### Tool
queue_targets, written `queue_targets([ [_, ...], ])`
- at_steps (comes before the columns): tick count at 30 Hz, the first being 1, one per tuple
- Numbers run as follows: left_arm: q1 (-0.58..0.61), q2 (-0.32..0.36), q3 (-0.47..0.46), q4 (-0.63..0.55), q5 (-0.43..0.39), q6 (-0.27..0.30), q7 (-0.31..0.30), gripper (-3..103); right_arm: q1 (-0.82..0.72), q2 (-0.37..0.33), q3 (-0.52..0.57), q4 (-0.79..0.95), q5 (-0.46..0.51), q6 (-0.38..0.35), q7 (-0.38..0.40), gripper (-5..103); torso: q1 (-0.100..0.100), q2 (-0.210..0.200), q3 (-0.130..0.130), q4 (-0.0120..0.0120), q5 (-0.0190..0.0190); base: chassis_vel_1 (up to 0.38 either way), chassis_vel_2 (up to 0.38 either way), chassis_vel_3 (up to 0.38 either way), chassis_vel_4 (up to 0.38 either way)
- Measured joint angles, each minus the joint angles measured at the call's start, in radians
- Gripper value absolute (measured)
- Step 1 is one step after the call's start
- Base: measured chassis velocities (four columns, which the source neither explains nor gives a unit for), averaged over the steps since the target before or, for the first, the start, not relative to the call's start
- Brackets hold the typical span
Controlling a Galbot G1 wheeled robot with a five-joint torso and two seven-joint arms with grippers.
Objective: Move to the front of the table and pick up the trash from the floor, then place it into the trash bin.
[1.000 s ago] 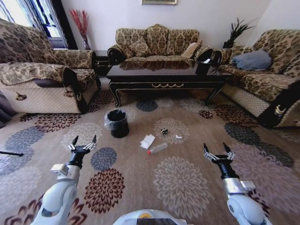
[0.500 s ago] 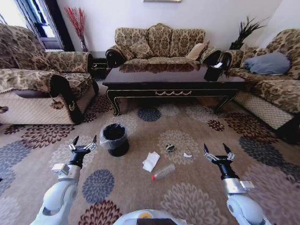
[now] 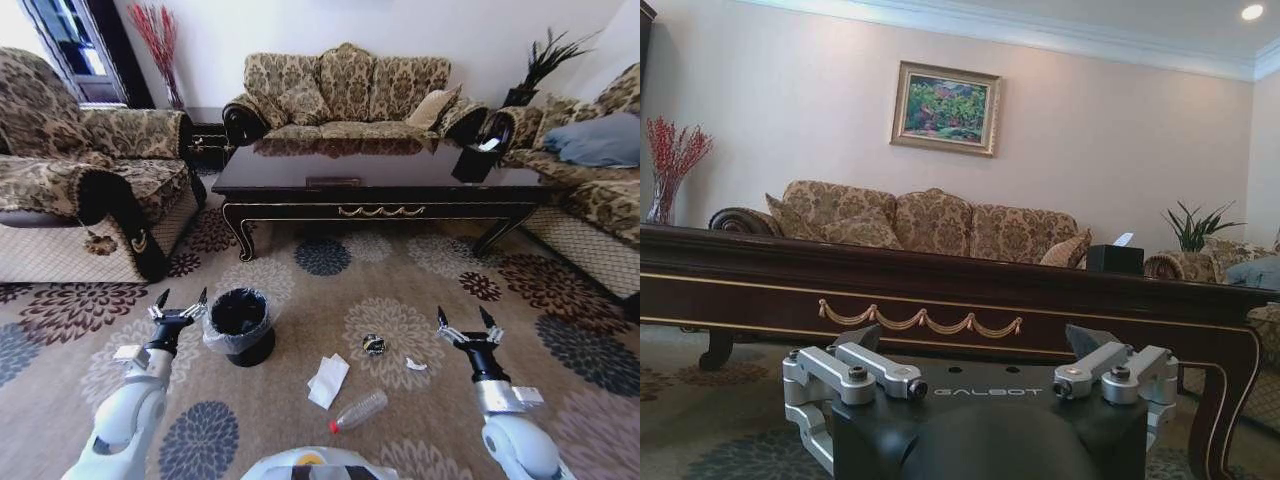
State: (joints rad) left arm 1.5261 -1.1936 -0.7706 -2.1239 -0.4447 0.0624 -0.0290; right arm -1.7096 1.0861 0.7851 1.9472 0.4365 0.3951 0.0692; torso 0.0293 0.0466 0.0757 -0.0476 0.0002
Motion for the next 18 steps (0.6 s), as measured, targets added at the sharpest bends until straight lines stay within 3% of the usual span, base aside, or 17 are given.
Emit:
queue_targets([
  [5, -0.002, 0.007, 0.010, 0.011, 0.005, 0.038, -0.042, 100, -0.001, 0.004, -0.002, -0.003, -0.011, 0.000, 0.012, 100, 0.000, 0.000, 0.000, 0.0002, -0.0001, 0.011, -0.027, -0.017, 0.014],
  [9, -0.021, 0.062, 0.012, -0.008, -0.019, 0.145, -0.122, 100, 0.000, 0.001, -0.003, -0.004, -0.014, 0.000, 0.016, 100, 0.000, 0.000, 0.001, 0.0002, -0.0001, 0.000, 0.000, 0.000, 0.000],
  [12, -0.029, 0.085, 0.013, -0.011, -0.033, 0.194, -0.144, 100, 0.000, 0.000, -0.003, -0.005, -0.014, 0.000, 0.016, 100, 0.000, 0.000, 0.001, 0.0001, -0.0001, 0.000, 0.000, 0.000, 0.000],
  [14, -0.054, 0.120, 0.022, 0.017, -0.088, 0.279, -0.203, 100, 0.002, -0.004, -0.009, -0.008, -0.015, 0.000, 0.015, 100, 0.000, 0.000, 0.001, -0.0001, -0.0002, 0.000, 0.000, 0.000, 0.000],
  [15, -0.054, 0.120, 0.022, 0.017, -0.088, 0.279, -0.203, 100, 0.002, -0.004, -0.009, -0.008, -0.015, 0.000, 0.015, 100, 0.000, 0.000, 0.001, -0.0001, -0.0002, 0.000, 0.000, 0.000, 0.000],
  [18, -0.086, 0.144, 0.038, 0.074, -0.198, 0.347, -0.257, 100, 0.016, -0.017, -0.027, -0.019, -0.020, 0.000, 0.011, 100, 0.000, 0.000, 0.001, 0.0004, -0.0003, 0.000, 0.000, 0.000, 0.000],
])
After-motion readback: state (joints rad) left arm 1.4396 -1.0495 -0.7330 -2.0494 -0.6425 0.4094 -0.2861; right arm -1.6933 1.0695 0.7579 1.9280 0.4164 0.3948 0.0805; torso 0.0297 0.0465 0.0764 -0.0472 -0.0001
